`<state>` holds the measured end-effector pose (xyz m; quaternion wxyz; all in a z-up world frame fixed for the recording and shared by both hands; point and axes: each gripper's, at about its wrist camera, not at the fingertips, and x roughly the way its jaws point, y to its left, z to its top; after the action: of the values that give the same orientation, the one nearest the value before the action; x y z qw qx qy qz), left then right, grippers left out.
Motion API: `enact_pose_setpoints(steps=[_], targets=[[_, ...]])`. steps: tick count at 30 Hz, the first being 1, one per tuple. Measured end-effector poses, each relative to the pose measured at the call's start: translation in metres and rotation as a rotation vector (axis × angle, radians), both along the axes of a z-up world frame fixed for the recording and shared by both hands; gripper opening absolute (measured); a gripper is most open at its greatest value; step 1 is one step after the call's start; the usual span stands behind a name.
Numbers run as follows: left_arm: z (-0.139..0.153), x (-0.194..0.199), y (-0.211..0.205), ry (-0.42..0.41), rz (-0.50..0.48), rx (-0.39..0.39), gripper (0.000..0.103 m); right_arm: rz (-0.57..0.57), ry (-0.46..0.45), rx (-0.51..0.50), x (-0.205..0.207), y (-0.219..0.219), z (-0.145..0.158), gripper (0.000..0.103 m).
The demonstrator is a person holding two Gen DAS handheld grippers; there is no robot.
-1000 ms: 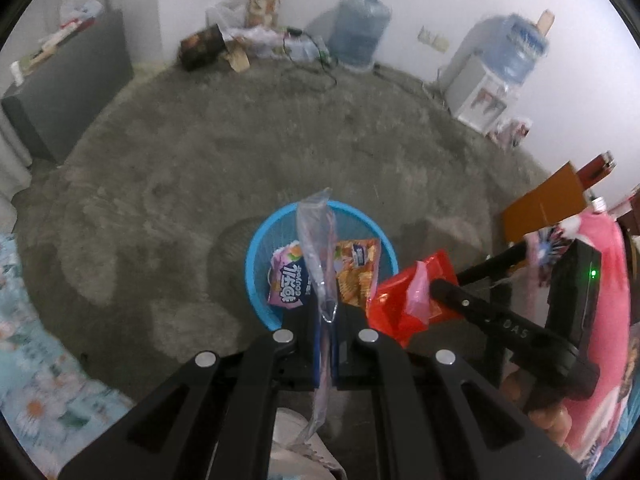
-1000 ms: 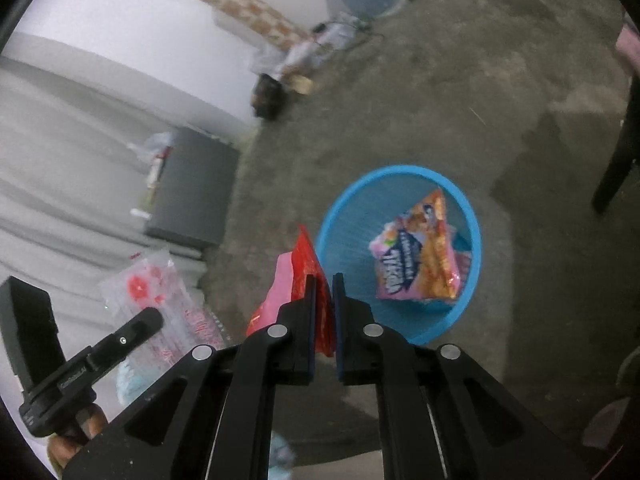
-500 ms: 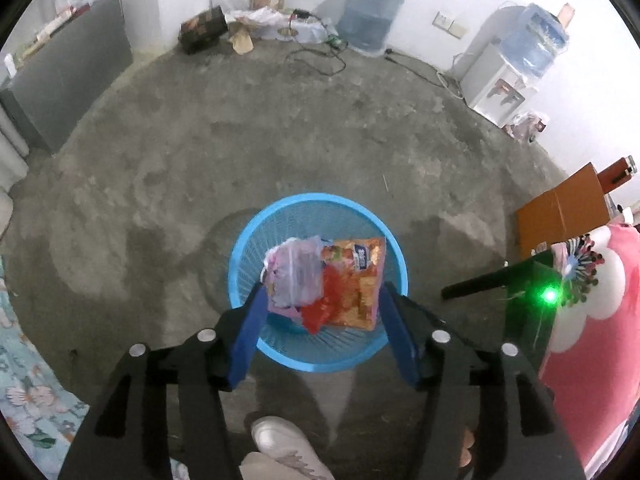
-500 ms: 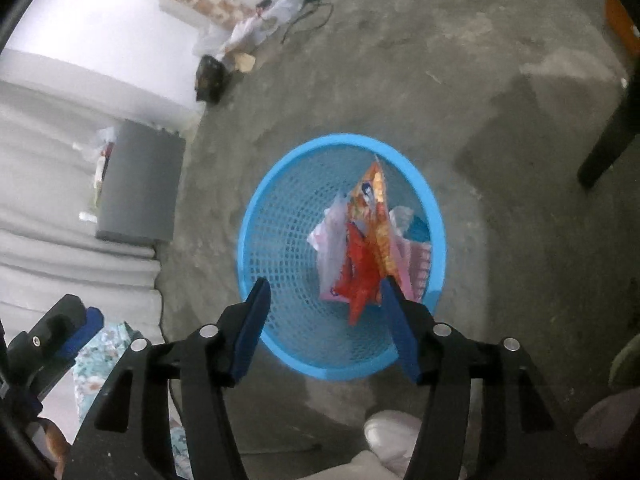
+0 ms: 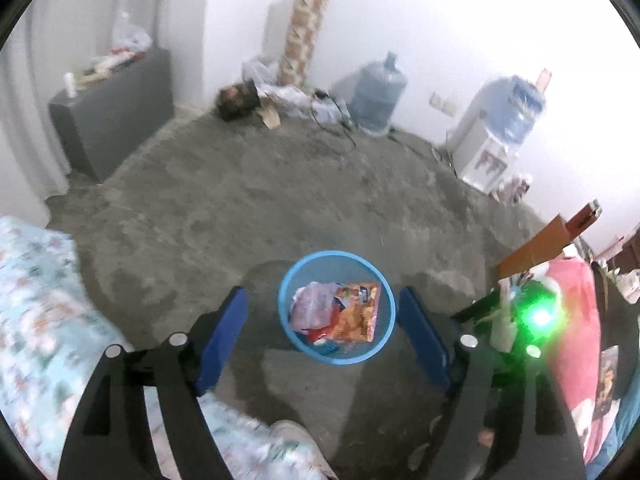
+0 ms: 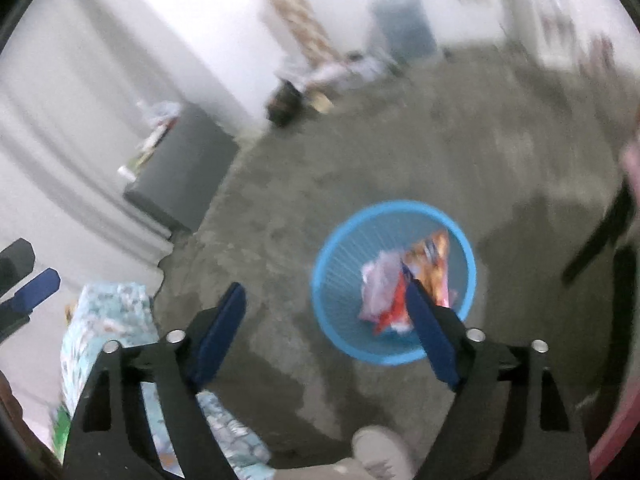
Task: Collect trash
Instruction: 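Move both open tools back over the bed, then grasp the green chip bag with right tool while left tool grasps a green strip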
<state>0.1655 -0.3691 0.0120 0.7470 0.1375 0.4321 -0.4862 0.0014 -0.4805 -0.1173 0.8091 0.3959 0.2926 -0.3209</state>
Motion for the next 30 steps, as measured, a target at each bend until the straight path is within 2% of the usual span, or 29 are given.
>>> enact_pose_setpoints(steps=[4, 7, 9, 12, 15, 17, 20, 23, 27, 30], targets=[[0.033, 0.0, 0.074, -0.038, 0.071, -0.071, 0.084, 0.078, 0.006, -0.19, 0.008, 0.04, 0.06, 0.095], [0.053, 0.001, 0.135, -0.049, 0.159, -0.126, 0.085, 0.113, 0.017, -0.282, 0.015, 0.067, 0.088, 0.095], [0.064, -0.002, 0.174, -0.06, 0.217, -0.165, 0.085, 0.096, 0.061, -0.373, 0.02, 0.09, 0.107, 0.095], [0.077, -0.009, 0.224, -0.095, 0.279, -0.219, 0.086, 0.104, 0.1, -0.47, 0.028, 0.113, 0.121, 0.095], [0.088, -0.018, 0.28, -0.148, 0.353, -0.264, 0.089, 0.161, 0.121, -0.578, 0.035, 0.146, 0.136, 0.095], [0.093, -0.023, 0.313, -0.179, 0.405, -0.282, 0.09, 0.219, 0.146, -0.662, 0.041, 0.169, 0.145, 0.095], [0.095, -0.032, 0.364, -0.228, 0.499, -0.285, 0.09, 0.292, 0.135, -0.722, 0.049, 0.193, 0.157, 0.095], [0.093, -0.039, 0.405, -0.25, 0.595, -0.277, 0.091, 0.381, 0.043, -0.678, 0.053, 0.209, 0.167, 0.095], [0.085, -0.046, 0.46, -0.258, 0.717, -0.276, 0.091, 0.54, -0.132, -0.506, 0.067, 0.219, 0.171, 0.095], [0.078, -0.048, 0.49, -0.265, 0.784, -0.282, 0.091, 0.598, -0.192, -0.388, 0.084, 0.227, 0.17, 0.095]])
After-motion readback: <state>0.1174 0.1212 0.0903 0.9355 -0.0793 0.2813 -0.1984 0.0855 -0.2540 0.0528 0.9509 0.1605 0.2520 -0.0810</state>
